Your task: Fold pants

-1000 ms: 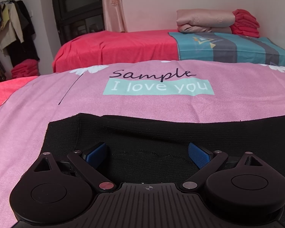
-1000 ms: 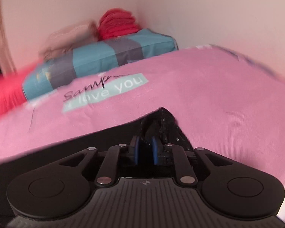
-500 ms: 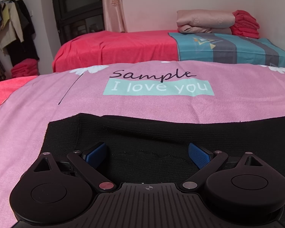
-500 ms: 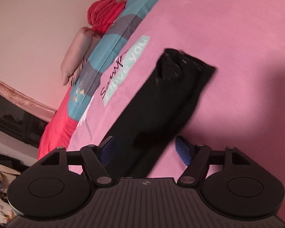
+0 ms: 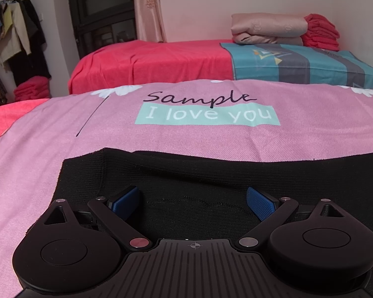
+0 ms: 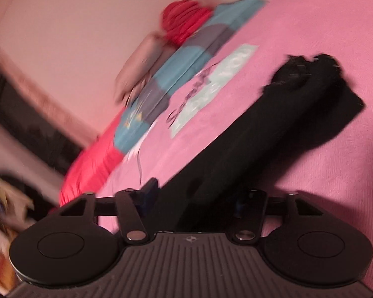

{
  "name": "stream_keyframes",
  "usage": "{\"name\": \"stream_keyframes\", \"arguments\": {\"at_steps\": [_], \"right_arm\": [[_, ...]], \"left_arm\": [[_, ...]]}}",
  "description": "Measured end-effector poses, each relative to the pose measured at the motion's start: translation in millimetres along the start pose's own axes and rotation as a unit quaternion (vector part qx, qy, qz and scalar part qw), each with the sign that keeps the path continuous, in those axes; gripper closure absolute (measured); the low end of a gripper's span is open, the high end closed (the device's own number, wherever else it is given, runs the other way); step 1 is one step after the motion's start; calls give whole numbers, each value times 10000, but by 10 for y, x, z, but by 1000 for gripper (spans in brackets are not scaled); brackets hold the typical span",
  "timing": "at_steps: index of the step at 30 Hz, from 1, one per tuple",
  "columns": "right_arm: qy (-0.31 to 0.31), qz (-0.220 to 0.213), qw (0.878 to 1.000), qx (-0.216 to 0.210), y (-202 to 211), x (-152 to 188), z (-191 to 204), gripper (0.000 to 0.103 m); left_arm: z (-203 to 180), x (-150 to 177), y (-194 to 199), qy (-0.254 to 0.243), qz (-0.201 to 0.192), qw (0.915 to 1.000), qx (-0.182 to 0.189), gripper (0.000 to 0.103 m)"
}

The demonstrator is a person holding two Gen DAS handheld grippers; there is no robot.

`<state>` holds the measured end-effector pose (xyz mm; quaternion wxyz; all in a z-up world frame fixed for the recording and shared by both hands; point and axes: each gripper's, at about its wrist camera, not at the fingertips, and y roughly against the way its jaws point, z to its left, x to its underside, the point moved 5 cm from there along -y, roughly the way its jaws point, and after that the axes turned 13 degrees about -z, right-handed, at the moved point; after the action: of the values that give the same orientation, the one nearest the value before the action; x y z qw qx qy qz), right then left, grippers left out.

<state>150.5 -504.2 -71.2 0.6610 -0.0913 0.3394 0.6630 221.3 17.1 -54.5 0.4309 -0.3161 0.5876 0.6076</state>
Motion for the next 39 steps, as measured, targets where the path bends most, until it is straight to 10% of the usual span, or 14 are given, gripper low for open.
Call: {"name": "stream_keyframes", "arguments": {"at_steps": [3,10,25,33,35,37,39], "right_arm": [[-96,13,9990,436,4,9,-69,84],[40,-607,9941,895,161,-181,-278,85],[414,-679,9921,970,56,-99,7,45],[440,-727,9917,963,76,-83,-5,42],[566,-742,9902,1035,97,-64,2,46],[1094,-752,9800,1485,80,-39,35,81],[1577,-822,9699,1665,93,10,154,81]], "left_arm": [[-6,-2,-4,-19,1,10000,-8,0],[-71,5,8,-236,-66,9997,-94,0],[-64,-34,75,-312,-312,9984,-343,0],[2,-37,58,-96,-269,9990,-330,0],[14,-43,68,-61,-296,9989,-354,0],[39,-64,101,-10,-396,9983,-417,0],[81,-93,147,98,-522,9975,-469,0]]}}
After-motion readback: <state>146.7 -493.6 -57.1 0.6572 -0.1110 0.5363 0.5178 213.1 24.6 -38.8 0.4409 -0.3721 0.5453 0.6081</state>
